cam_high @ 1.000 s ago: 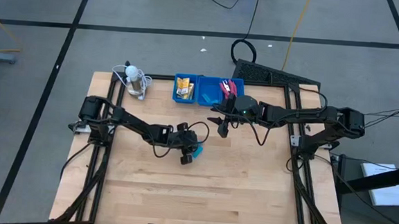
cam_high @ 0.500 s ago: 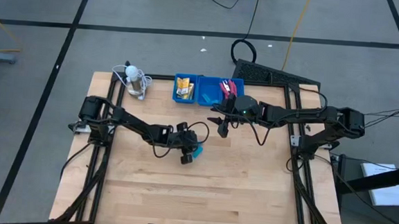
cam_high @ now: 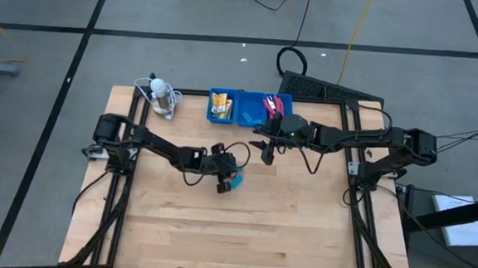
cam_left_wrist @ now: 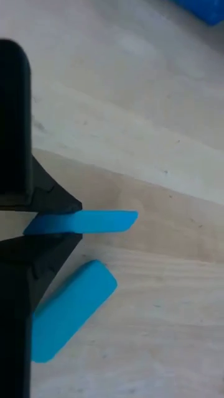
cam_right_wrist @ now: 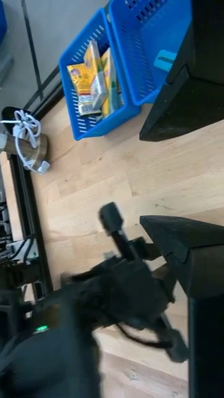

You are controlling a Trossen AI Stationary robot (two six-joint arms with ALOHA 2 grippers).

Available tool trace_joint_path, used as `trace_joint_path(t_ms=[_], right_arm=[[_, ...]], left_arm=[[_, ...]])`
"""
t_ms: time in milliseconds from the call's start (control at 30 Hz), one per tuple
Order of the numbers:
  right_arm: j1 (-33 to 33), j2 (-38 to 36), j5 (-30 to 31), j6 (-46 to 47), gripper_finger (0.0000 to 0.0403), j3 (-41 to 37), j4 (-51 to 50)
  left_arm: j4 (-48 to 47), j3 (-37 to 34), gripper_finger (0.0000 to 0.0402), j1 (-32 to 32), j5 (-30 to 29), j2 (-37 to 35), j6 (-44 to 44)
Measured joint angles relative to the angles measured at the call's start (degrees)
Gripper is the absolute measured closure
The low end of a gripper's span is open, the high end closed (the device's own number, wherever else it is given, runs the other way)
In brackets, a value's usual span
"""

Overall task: Pick & Place School Supplies
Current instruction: Put the blue eraser into the middle blue bin

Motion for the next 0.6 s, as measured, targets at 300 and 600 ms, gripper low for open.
trace_joint_path(t_ms=[300, 600], right_arm=[[1.02, 0.02, -2.59, -1.37, 0.0206, -0.6, -1.47], [5.46, 0.02, -3.42, -4.12, 0.0206, -8.8, 12.54]], left_arm=[[0.18, -0.05, 0.0368, 0.02, 0.33, -8.92, 6.79], [0.35, 0.01, 0.0368, -0.27, 0.0, -16.27, 11.98]])
